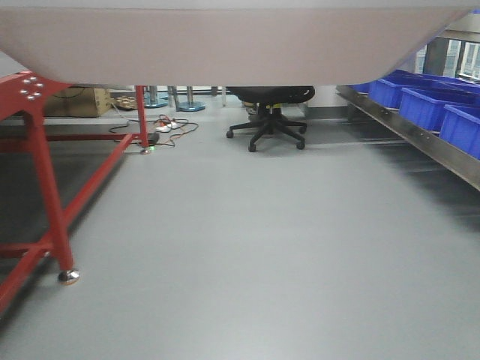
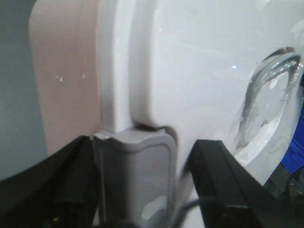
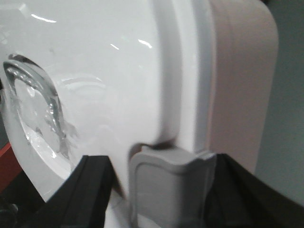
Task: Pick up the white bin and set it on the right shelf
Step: 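Drive the base past the red table frame carrying the bin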
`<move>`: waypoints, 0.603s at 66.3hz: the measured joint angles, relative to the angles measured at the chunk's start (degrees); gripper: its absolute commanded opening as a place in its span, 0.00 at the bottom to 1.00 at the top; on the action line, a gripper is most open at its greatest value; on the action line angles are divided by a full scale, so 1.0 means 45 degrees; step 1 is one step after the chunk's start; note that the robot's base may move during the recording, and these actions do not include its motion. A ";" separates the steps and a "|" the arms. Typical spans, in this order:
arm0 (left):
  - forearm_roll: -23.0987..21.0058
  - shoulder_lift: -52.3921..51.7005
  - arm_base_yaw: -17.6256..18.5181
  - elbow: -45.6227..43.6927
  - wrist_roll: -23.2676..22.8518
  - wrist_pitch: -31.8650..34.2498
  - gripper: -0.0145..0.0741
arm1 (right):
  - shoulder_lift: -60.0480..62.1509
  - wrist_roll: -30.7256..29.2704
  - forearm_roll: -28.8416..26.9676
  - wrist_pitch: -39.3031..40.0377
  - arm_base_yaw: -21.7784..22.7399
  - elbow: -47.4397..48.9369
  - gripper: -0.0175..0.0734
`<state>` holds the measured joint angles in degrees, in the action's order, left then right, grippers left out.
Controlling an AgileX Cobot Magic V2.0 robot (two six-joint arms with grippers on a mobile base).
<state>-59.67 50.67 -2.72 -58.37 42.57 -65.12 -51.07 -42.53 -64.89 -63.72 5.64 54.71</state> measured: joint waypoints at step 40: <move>0.0000 0.0000 0.0000 0.0000 0.0000 0.0000 0.45 | 0.0000 0.0000 0.0000 0.0000 0.0000 0.0000 0.62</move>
<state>-59.67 50.67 -2.72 -58.37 42.57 -65.12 -51.07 -42.53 -64.89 -63.72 5.64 54.71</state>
